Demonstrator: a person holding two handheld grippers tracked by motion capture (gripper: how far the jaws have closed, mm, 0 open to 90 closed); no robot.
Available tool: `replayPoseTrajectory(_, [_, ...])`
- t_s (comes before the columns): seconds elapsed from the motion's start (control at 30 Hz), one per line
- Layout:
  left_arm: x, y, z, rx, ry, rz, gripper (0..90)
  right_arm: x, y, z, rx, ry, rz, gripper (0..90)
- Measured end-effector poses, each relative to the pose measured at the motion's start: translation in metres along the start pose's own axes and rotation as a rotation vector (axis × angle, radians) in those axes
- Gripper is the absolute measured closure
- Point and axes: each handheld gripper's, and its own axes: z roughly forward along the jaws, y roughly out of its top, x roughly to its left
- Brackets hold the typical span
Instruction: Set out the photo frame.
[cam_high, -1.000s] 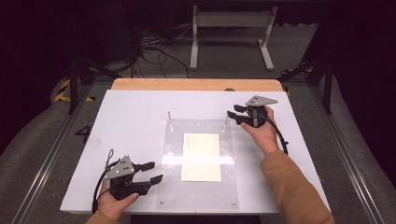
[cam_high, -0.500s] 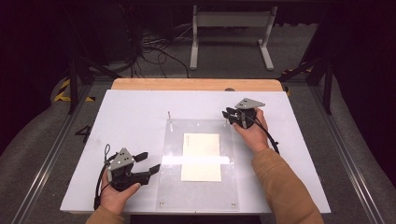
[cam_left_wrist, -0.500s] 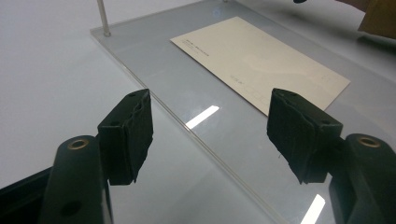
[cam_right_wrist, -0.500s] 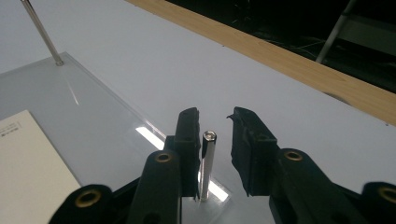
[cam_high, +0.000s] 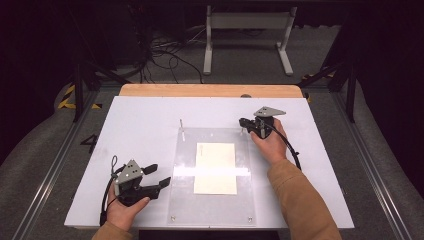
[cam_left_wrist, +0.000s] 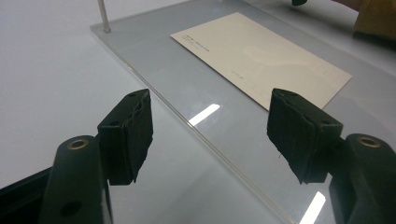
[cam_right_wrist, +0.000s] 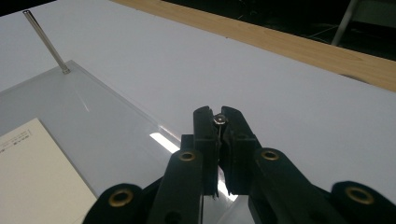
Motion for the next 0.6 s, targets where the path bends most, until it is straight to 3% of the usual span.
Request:
replayPoseTrajectory(0.3, [0.0006,0.0007,0.0017,0.002,0.004,0.001,31.8,-0.0018,0.0004,0.0034,0.002,-0.006,0.036,85.5])
replayPoseTrajectory(0.6, [0.0071,0.0010,-0.0031,-0.010,0.017,0.003,33.5,-0.0086,0.0041,0.0070,0.025,0.018,0.083,85.6])
